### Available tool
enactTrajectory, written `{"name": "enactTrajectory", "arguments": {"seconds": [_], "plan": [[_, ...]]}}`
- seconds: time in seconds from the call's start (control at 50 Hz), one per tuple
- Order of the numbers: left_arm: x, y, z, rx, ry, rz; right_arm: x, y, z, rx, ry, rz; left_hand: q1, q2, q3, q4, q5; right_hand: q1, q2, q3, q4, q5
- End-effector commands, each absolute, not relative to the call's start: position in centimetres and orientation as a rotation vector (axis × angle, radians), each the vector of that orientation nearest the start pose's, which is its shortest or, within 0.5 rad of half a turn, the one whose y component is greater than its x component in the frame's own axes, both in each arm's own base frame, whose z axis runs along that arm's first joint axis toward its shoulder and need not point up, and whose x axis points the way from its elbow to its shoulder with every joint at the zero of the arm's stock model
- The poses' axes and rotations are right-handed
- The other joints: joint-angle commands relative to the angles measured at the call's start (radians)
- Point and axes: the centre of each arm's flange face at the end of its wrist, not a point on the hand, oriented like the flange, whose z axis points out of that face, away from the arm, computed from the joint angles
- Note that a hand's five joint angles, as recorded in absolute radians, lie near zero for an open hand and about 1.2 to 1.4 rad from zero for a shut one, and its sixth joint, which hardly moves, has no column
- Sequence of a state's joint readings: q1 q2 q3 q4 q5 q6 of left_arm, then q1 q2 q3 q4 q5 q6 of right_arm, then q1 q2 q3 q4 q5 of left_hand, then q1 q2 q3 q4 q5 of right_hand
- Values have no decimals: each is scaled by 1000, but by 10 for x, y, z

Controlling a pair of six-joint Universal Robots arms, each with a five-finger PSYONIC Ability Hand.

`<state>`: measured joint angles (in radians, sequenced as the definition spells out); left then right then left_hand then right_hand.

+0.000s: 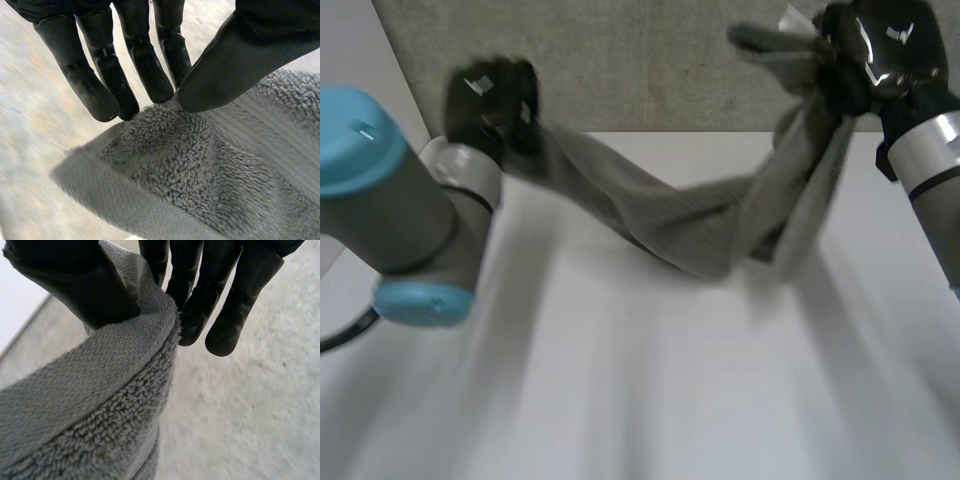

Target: Fold the towel.

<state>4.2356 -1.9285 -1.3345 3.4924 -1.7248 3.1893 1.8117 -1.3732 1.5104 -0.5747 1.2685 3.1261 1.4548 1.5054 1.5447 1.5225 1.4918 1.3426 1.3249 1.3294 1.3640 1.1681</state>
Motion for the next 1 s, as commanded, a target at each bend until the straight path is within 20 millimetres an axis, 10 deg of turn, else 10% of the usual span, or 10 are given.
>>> {"name": "enactTrajectory", "arguments": {"seconds": [0.02, 0.22, 0.36, 0.46, 0.54, 0.82, 1.0], "plan": [[-262, -309, 320, 272, 1985, -2700, 253, -318, 312, -624, 1585, -2030, -59, -109, -148, -126, -270, 54, 71, 67, 32, 54], [-251, -264, 219, 597, 2457, -2275, 256, -282, 216, -1290, 1965, -1516, -59, -109, -148, -126, -270, 54, 71, 67, 32, 54], [-240, -234, 190, 650, 2597, -2073, 227, -282, 179, -1537, 2098, -1295, -59, -109, -148, -126, -270, 54, 71, 67, 32, 54], [-232, -222, 191, 680, 2576, -2044, 210, -288, 182, -1520, 2142, -1275, -59, -109, -148, -126, -270, -80, -63, -67, -102, -80], [-227, -211, 199, 721, 2515, -2061, 203, -288, 203, -1501, 2139, -1369, -59, -109, -148, -126, -270, -740, -722, -727, -761, -740], [-225, -202, 212, 747, 2442, -2119, 198, -290, 256, -909, 2120, -1612, -59, -109, -148, -126, -270, -864, -847, -851, -886, -864], [-224, -203, 209, 736, 2448, -2109, 201, -288, 249, -706, 2182, -1717, -59, -109, -148, -126, -270, -835, -817, -822, -856, -835]]}}
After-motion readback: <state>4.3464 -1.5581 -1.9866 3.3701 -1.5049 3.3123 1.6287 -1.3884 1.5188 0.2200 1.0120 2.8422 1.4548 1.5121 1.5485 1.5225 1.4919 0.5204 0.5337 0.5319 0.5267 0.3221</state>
